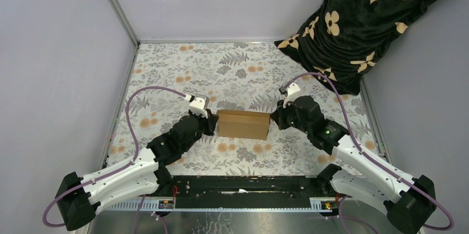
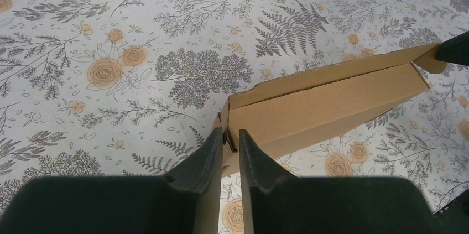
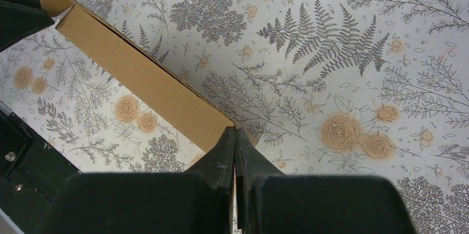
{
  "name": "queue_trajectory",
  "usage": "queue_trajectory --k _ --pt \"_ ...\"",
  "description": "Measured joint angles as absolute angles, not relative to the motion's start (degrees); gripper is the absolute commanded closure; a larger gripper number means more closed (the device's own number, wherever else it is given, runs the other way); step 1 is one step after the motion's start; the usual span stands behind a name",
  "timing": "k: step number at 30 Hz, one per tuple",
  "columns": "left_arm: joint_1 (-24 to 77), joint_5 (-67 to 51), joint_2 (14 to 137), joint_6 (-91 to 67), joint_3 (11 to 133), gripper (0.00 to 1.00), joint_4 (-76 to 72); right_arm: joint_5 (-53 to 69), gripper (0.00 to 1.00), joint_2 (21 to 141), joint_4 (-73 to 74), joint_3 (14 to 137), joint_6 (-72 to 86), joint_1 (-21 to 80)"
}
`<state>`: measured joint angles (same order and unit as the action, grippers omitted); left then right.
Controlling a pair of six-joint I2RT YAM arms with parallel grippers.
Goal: Fold the paper box
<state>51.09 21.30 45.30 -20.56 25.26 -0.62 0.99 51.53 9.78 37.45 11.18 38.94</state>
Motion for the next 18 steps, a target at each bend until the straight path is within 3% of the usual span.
queue_trajectory --k 18 --pt "51.09 20.78 43.77 -21.58 24.27 0.79 -0.45 -8.54 1.0 54.15 11.49 39.81 12.08 44.66"
